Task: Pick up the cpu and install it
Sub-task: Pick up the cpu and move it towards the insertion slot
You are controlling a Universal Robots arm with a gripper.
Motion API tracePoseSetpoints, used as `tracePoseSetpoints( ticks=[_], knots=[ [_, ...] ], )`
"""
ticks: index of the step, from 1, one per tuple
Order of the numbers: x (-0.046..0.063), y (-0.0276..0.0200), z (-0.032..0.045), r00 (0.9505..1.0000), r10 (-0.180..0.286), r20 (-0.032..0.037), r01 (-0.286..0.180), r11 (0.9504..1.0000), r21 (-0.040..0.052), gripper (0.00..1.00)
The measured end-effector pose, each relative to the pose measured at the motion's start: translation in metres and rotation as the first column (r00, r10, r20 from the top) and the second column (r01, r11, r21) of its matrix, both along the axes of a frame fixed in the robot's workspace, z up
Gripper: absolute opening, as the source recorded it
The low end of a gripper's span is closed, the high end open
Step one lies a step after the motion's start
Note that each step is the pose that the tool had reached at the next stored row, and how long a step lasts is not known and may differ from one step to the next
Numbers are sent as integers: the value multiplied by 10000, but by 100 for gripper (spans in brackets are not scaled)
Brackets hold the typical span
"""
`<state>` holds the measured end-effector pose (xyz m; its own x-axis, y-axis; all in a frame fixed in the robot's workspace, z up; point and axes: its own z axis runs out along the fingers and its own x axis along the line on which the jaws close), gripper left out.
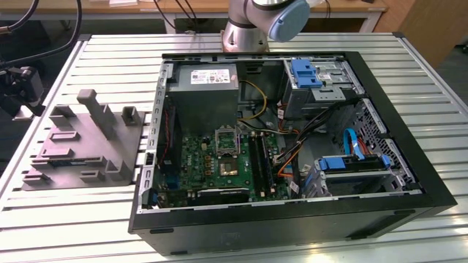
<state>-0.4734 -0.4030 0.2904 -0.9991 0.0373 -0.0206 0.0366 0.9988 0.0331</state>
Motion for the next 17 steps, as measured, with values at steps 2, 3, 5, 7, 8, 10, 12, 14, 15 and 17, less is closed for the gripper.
tracePoseSetpoints(
  ticks=[2,3,5,7,8,10,12,14,15,17],
  knots=[
    [0,0,0,10000,0,0,0,10000,0,47],
    [0,0,0,10000,0,0,0,10000,-1,47],
    [1,0,0,10000,0,0,0,10000,0,47],
    [1,0,3,10000,0,1,0,10000,0,47],
    [1,0,5,10000,0,0,0,10000,0,47],
    [1,0,12,10000,0,-1,0,10000,-1,47],
    [1,0,13,10000,0,2,0,10000,1,47],
    [1,0,19,10000,0,0,0,10000,0,47],
    [1,0,20,10000,0,1,0,10000,0,47],
    [1,0,24,10000,0,0,0,10000,0,47]
  ],
)
